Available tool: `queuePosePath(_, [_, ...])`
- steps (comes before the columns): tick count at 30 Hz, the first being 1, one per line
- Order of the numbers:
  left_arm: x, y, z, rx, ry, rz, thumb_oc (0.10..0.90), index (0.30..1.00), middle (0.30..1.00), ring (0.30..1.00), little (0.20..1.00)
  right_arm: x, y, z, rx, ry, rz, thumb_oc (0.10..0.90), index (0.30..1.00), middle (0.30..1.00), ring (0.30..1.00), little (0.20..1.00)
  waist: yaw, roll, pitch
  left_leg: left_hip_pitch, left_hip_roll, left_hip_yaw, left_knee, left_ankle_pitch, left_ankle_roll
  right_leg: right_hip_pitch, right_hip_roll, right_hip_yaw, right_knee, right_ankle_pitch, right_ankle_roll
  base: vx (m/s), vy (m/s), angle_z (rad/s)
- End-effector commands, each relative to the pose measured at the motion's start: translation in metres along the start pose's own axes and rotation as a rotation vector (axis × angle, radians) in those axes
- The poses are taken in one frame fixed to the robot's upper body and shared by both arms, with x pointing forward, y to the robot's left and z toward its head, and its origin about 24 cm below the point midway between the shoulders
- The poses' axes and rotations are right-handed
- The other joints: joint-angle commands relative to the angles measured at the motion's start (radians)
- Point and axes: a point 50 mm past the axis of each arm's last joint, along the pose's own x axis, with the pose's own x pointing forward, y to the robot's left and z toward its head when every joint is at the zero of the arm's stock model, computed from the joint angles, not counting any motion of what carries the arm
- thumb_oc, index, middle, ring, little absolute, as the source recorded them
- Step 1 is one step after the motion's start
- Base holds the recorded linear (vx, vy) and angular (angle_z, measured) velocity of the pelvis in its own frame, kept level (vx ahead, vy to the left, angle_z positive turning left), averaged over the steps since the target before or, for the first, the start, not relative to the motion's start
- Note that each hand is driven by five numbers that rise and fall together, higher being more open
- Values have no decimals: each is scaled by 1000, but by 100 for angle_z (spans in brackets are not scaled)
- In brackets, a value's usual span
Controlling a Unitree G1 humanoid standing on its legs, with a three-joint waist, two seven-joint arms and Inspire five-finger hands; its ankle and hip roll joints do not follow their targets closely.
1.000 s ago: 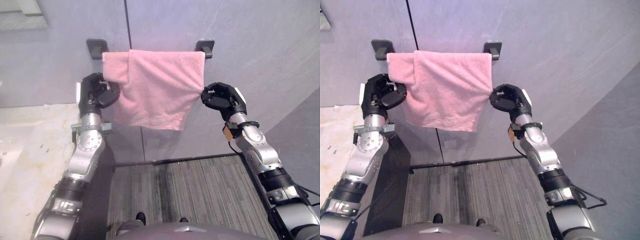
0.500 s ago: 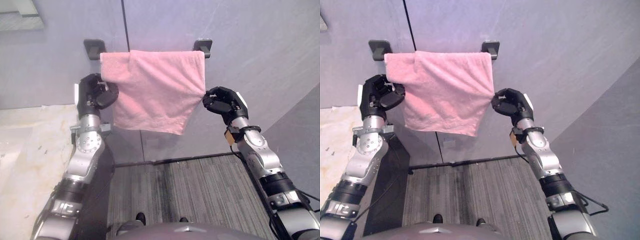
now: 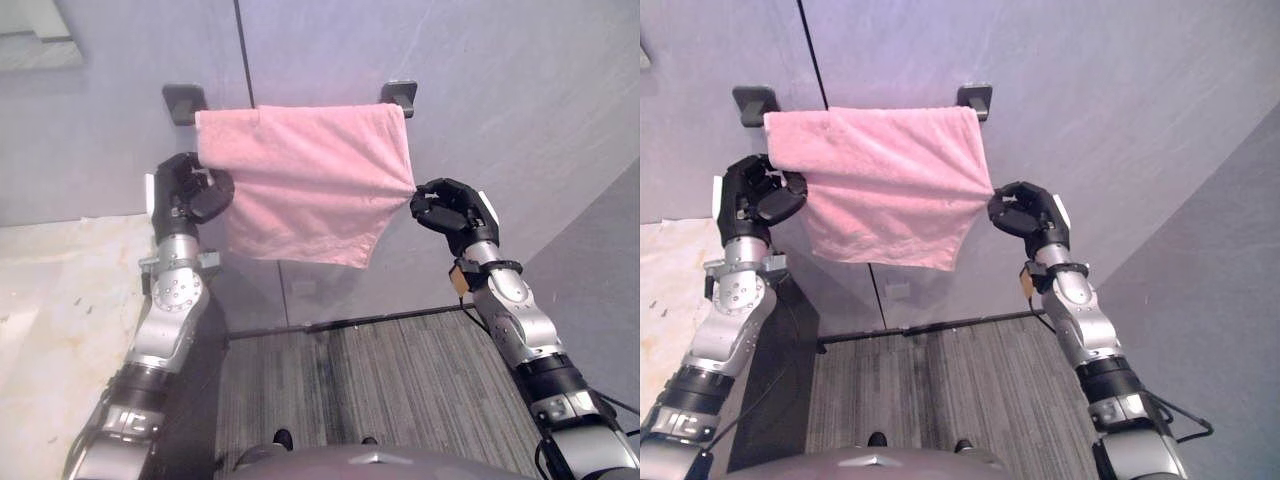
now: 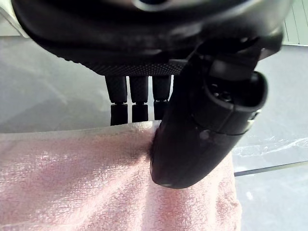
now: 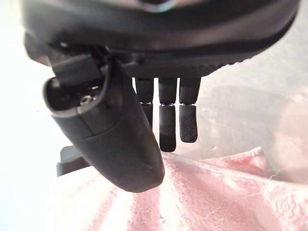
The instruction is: Organize the bathroom.
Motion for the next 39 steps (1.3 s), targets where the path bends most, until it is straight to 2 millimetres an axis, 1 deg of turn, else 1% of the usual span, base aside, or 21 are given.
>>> queuePosePath(1, [2, 29, -4, 30, -31, 130, 400, 300, 300, 300, 300, 4, -23, 47, 76, -262, -109, 400, 300, 300, 300, 300, 22, -28, -66, 38, -38, 36, 1, -76, 33, -36, 16, -19, -6, 27, -2, 0, 0, 0])
queuePosePath(3, [2, 26, -5, 28, -27, 122, 400, 300, 300, 300, 300, 4, -20, 46, 77, -264, -97, 400, 300, 300, 300, 300, 20, -28, -66, 37, -38, 36, 1, -75, 32, -38, 17, -18, -6, 28, -2, 0, 0, 0])
queuePosePath(4, [2, 25, -5, 29, -26, 120, 478, 418, 418, 418, 418, 5, -19, 46, 79, -265, -98, 463, 394, 394, 394, 394, 20, -28, -67, 37, -38, 37, 1, -75, 32, -38, 17, -18, -6, 28, -2, -32, -16, -3])
queuePosePath(5, [3, 24, -7, 28, -15, 116, 800, 900, 900, 900, 900, 5, -19, 46, 79, -265, -108, 800, 900, 900, 900, 900, 19, -27, -68, 36, -37, 38, 1, -75, 31, -39, 17, -18, -6, 28, -2, -35, -15, -2])
queuePosePath(8, [2, 19, -12, 35, 13, 87, 800, 900, 900, 900, 900, 5, -19, 41, 81, -248, -124, 800, 900, 900, 900, 900, 17, -26, -69, 34, -37, 39, 1, -75, 30, -41, 18, -19, -6, 29, 0, -46, -15, -3])
queuePosePath(11, [-6, 15, -21, 28, 57, 89, 800, 900, 900, 900, 900, -2, -21, 30, 43, -214, -154, 800, 900, 900, 900, 900, 13, -24, -68, 30, -36, 40, 1, -74, 32, -45, 17, -17, -6, 32, 1, -72, -11, -2])
queuePosePath(14, [-13, 15, -31, 37, 105, 68, 800, 900, 900, 900, 900, -11, -24, 14, 0, -178, -191, 800, 900, 900, 900, 900, 10, -24, -66, 28, -36, 42, 1, -74, 33, -47, 17, -18, -6, 35, 1, -70, -17, -3])
queuePosePath(16, [-25, 10, -43, 45, 154, 21, 800, 900, 900, 900, 900, -24, -25, -6, -42, -134, -238, 800, 900, 900, 900, 900, 6, -25, -63, 25, -36, 44, 1, -74, 36, -50, 18, -13, -6, 40, 2, -98, -33, -2])
queuePosePath(17, [-25, 10, -43, 46, 154, 21, 800, 900, 900, 900, 900, -25, -25, -6, -42, -133, -239, 800, 900, 900, 900, 900, 6, -25, -64, 25, -36, 44, 1, -74, 36, -50, 18, -13, -6, 40, 2, -88, -32, -3])
queuePosePath(19, [-34, 7, -51, 47, 194, -15, 800, 900, 900, 900, 900, -33, -26, -18, -49, -107, -273, 800, 900, 900, 900, 900, 2, -25, -60, 24, -37, 46, 1, -75, 39, -52, 18, -10, -6, 44, 3, -103, -32, -4])
queuePosePath(21, [-50, 2, -64, 75, 242, -100, 800, 900, 900, 900, 900, -48, -25, -40, -35, -61, -334, 800, 900, 900, 900, 900, -7, -25, -53, 22, -36, 51, 1, -74, 41, -55, 18, -6, -6, 51, 6, -139, -35, -5])
queuePosePath(22, [-51, 1, -64, 76, 244, -102, 800, 900, 900, 900, 900, -49, -25, -41, -35, -59, -337, 800, 900, 900, 900, 900, -7, -25, -53, 22, -36, 51, 1, -74, 41, -55, 18, -5, -6, 52, 6, -106, -19, -6])
queuePosePath(24, [-65, -7, -77, 85, 309, -161, 800, 900, 900, 900, 900, -59, -23, -59, -26, -10, -399, 800, 900, 900, 900, 900, -11, -25, -47, 15, -37, 49, 1, -70, 42, -59, 19, -4, -6, 57, 9, -146, -19, -4])
queuePosePath(28, [-80, -15, -90, 121, 367, -225, 800, 900, 900, 900, 900, -71, -23, -82, -46, 77, -453, 800, 900, 900, 900, 900, -17, -26, -41, 4, -39, 46, 1, -64, 40, -70, 18, 1, -6, 66, 17, -130, -1, -2])
queuePosePath(31, [-98, -25, -111, 178, 471, -356, 800, 900, 900, 900, 900, -89, -26, -116, -40, 235, -494, 800, 900, 900, 900, 900, -21, -26, -29, -14, -44, 46, 1, -60, 45, -87, 14, 6, -6, 81, 28, -162, 16, -10])
queuePosePath(32, [-101, -25, -114, 186, 485, -376, 800, 900, 900, 900, 900, -93, -27, -121, -41, 259, -493, 800, 900, 900, 900, 900, -21, -26, -27, -16, -44, 48, 1, -60, 45, -89, 13, 4, -6, 83, 29, -171, -10, -10])
queuePosePath(33, [-114, -26, -127, 238, 542, -426, 800, 900, 900, 900, 900, -103, -29, -137, -60, 330, -490, 800, 900, 900, 900, 900, -18, -27, -19, -24, -44, 49, 1, -56, 47, -97, 7, -1, -6, 93, 37, -169, -21, -5])
queuePosePath(35, [-124, -24, -138, 275, 604, -461, 800, 900, 900, 900, 900, -108, -29, -145, -52, 374, -497, 800, 900, 900, 900, 900, -17, -26, -10, -31, -43, 47, 1, -52, 48, -105, 4, -4, -2, 98, 42, -173, -31, -2])
queuePosePath(37, [-148, -19, -161, 348, 731, -535, 800, 900, 900, 900, 900, -119, -25, -159, -58, 442, -482, 800, 900, 900, 900, 900, -27, -23, 3, -49, -43, 23, 1, -41, 58, -122, 13, 39, 23, 89, 39, -217, -70, -1])
queuePosePath(38, [-151, -18, -164, 365, 743, -558, 800, 900, 900, 900, 900, -122, -25, -162, -58, 451, -481, 800, 900, 900, 900, 900, -29, -22, 4, -52, -42, 17, 1, -40, 61, -125, 15, 50, 33, 84, 38, -294, -129, 1])
queuePosePath(39, [-162, -15, -174, 461, 801, -659, 800, 900, 900, 900, 900, -129, -24, -170, -70, 497, -455, 800, 900, 900, 900, 900, -34, -17, 8, -66, -41, 1, 1, -33, 70, -143, 16, 75, 89, 76, 40, -255, -115, 4])
